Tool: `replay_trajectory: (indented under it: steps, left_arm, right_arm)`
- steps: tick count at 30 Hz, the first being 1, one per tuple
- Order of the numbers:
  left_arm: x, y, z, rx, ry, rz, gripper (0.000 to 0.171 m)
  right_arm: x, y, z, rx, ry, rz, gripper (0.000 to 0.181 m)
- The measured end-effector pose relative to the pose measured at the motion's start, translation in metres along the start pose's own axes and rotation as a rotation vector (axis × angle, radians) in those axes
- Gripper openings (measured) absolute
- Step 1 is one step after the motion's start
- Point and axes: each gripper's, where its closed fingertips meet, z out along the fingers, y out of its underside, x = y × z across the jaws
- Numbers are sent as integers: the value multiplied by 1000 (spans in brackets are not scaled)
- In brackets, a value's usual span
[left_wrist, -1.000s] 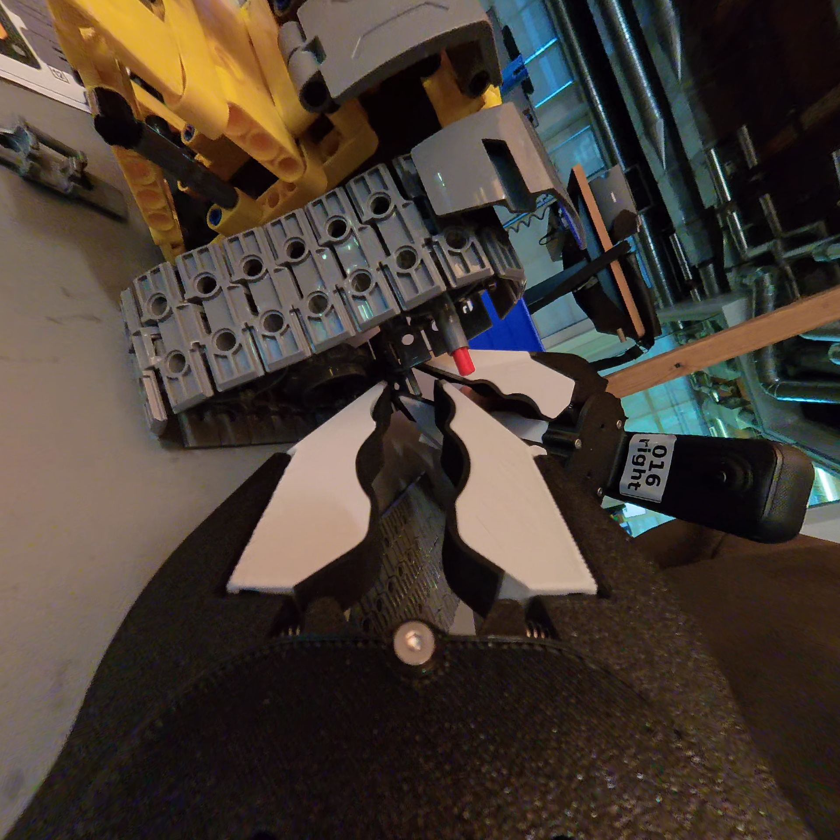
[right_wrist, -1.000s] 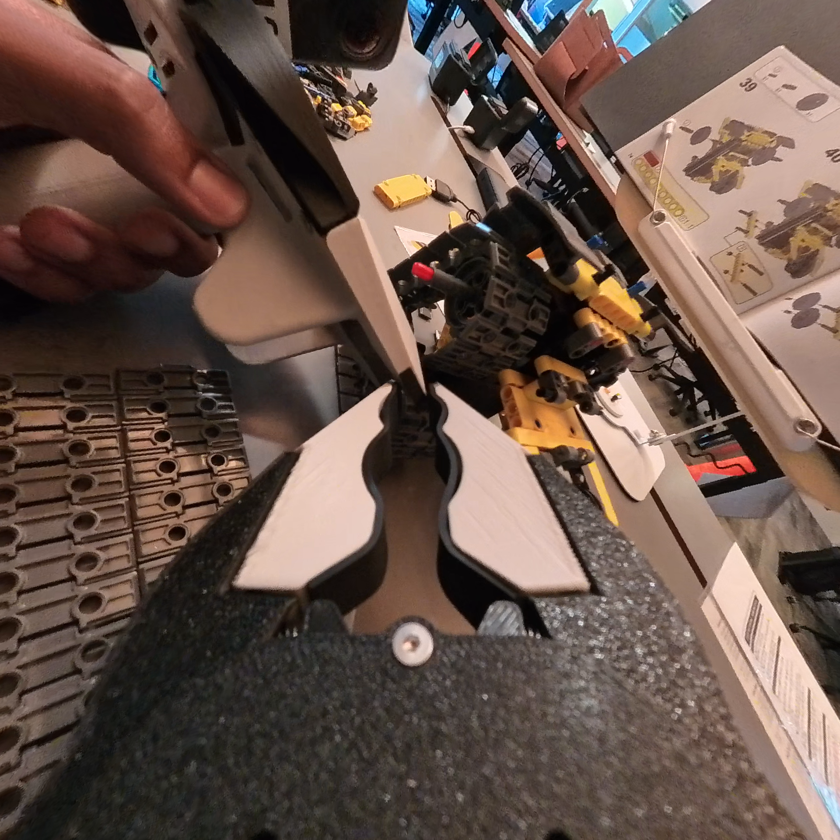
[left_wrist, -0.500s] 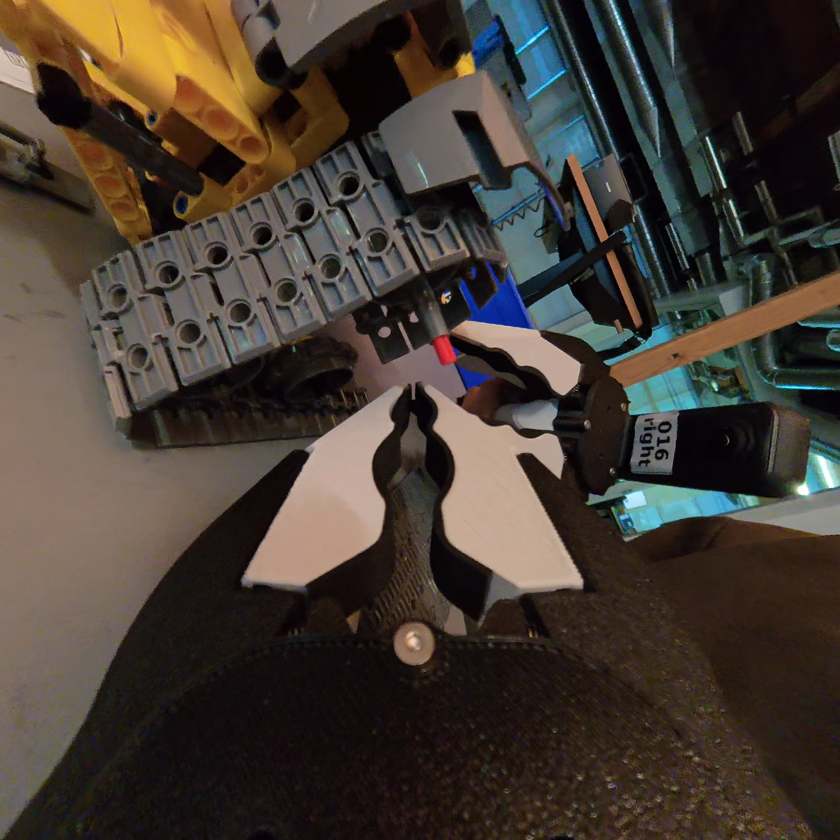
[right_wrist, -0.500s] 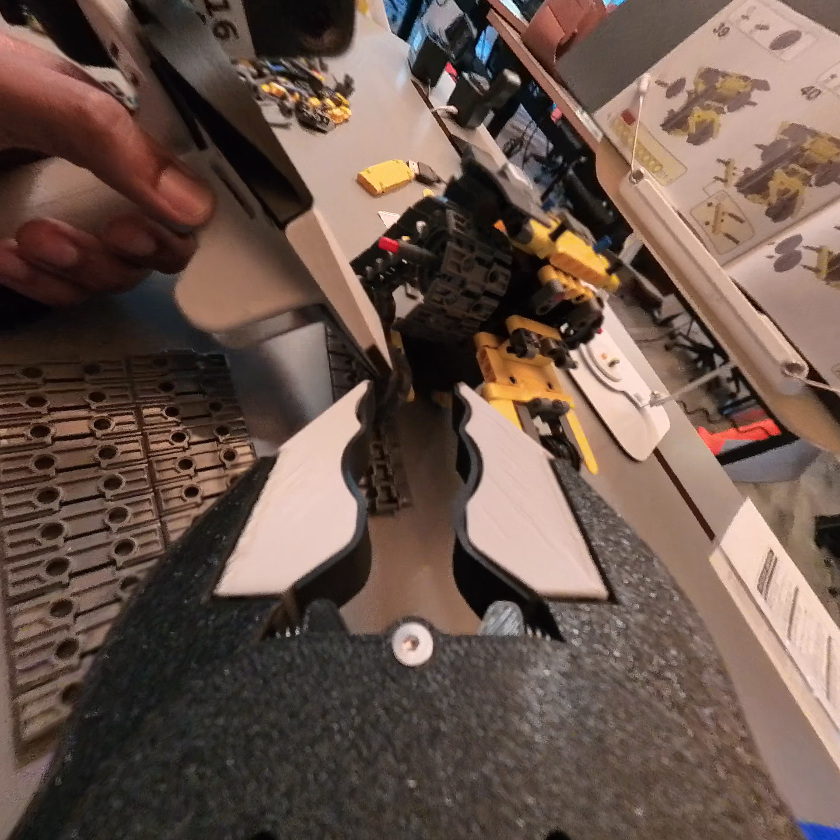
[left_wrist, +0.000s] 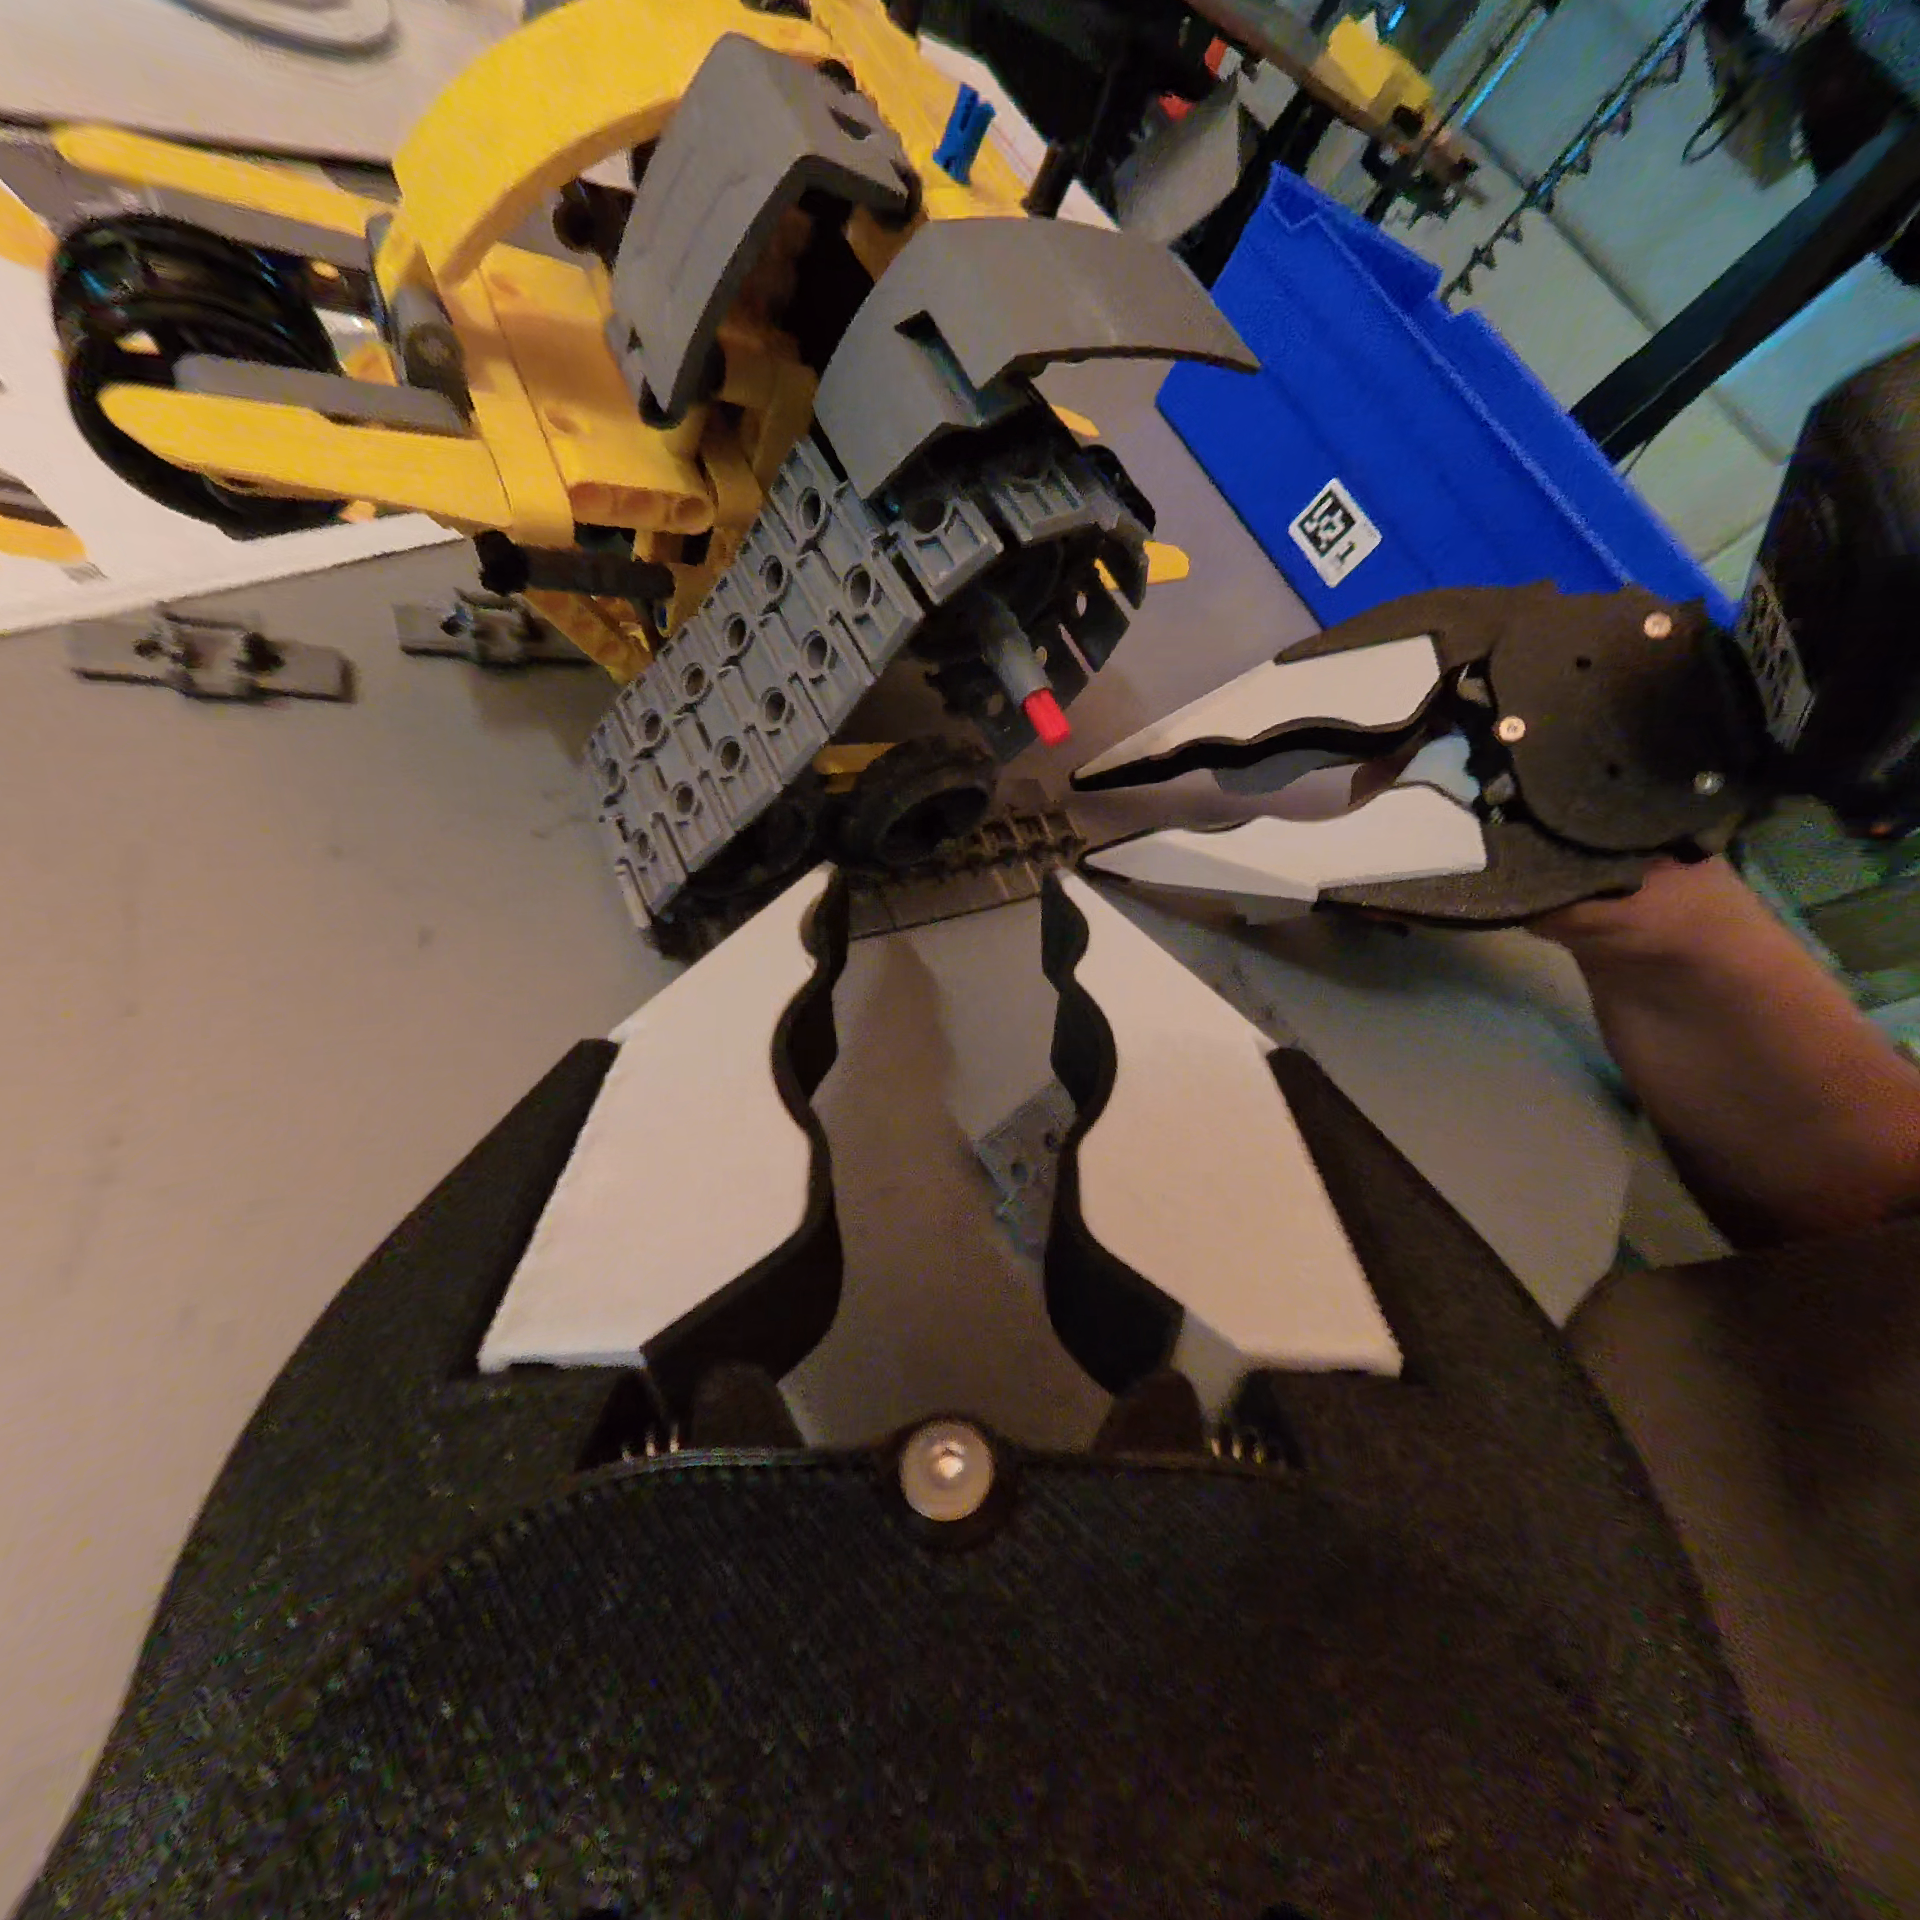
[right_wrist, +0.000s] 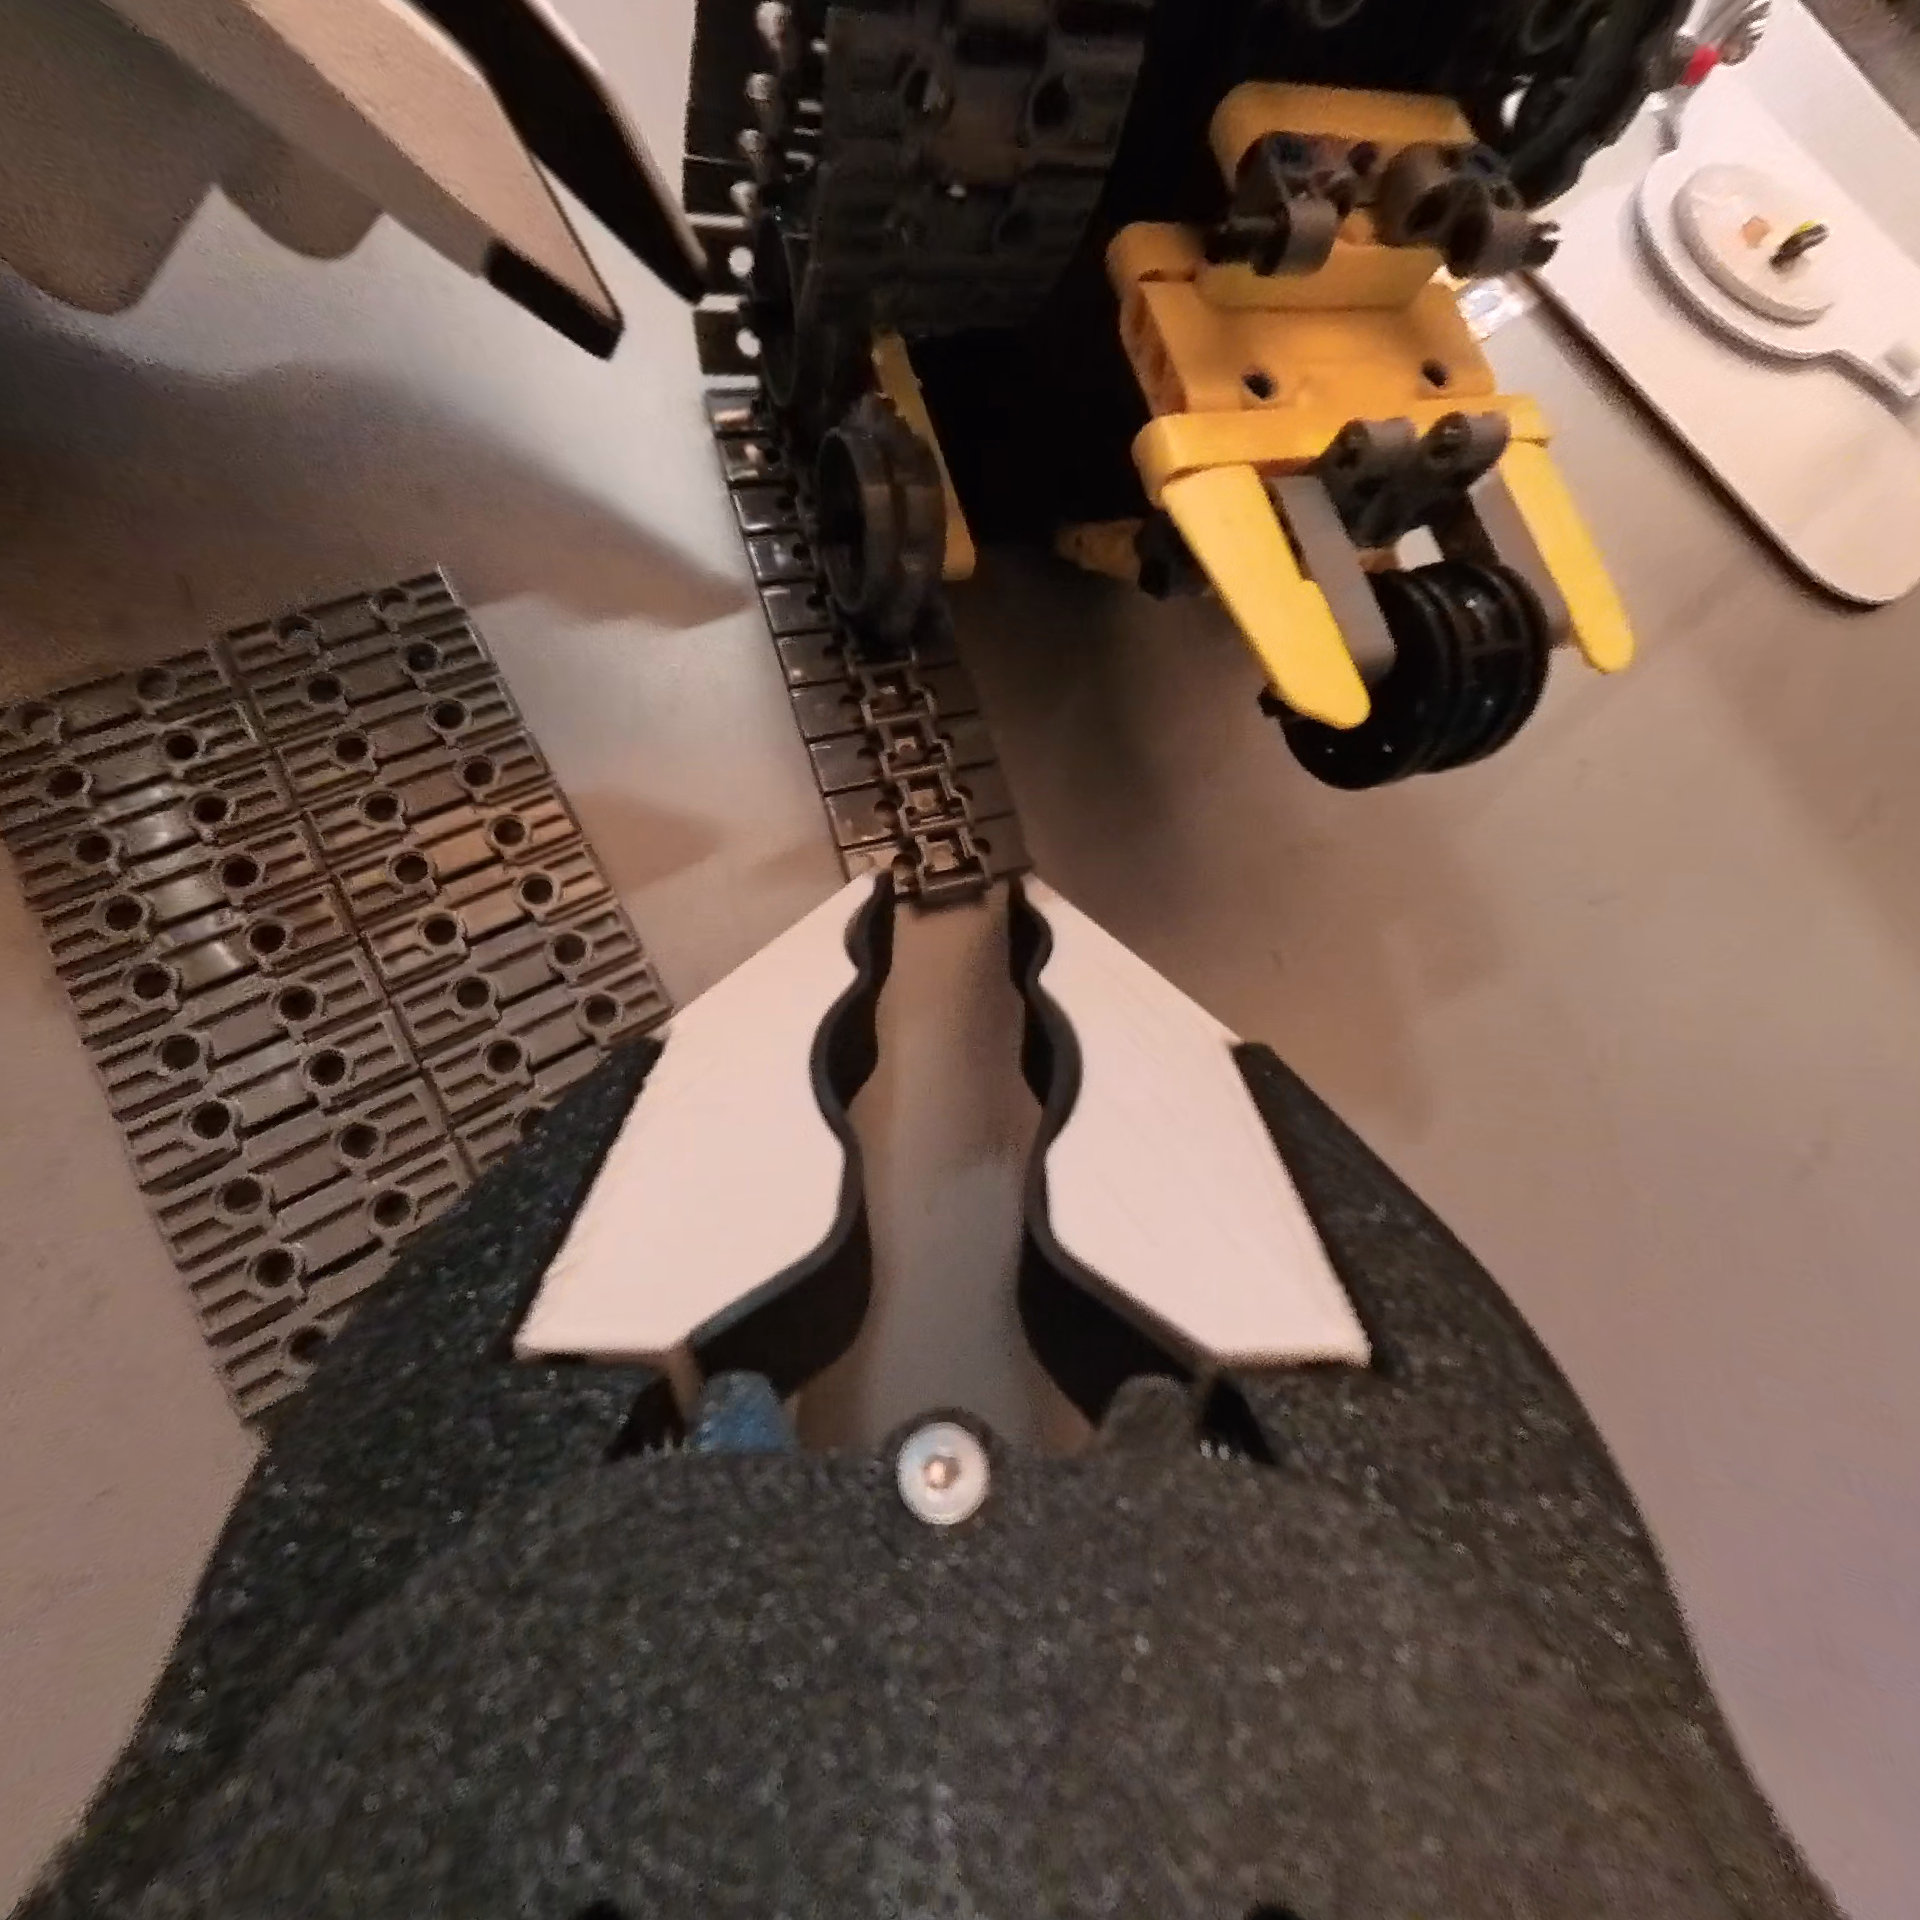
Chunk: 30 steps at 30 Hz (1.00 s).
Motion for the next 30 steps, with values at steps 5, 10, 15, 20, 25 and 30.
replay_trajectory:
  steps: [5,10,15,20,25,30]
  left_arm:
    - [2,7,3,-44,-12,122,48]
    - [23,2,12,-20,70,177,49]
    - [31,14,22,-91,75,240,49]
    - [45,21,33,-154,98,319,49]
    - [46,21,42,-186,57,401,45]
    - [37,23,53,-243,-27,495,32]
  right_arm:
    - [-2,-1,3,4,-91,15,17]
    - [1,-1,3,10,-101,-10,12]
    - [1,-3,2,25,-93,-32,6]
    - [2,-7,-1,56,-96,-33,6]
    - [1,-17,-5,123,-104,-34,5]
    - [0,-27,-4,157,-110,-24,4]
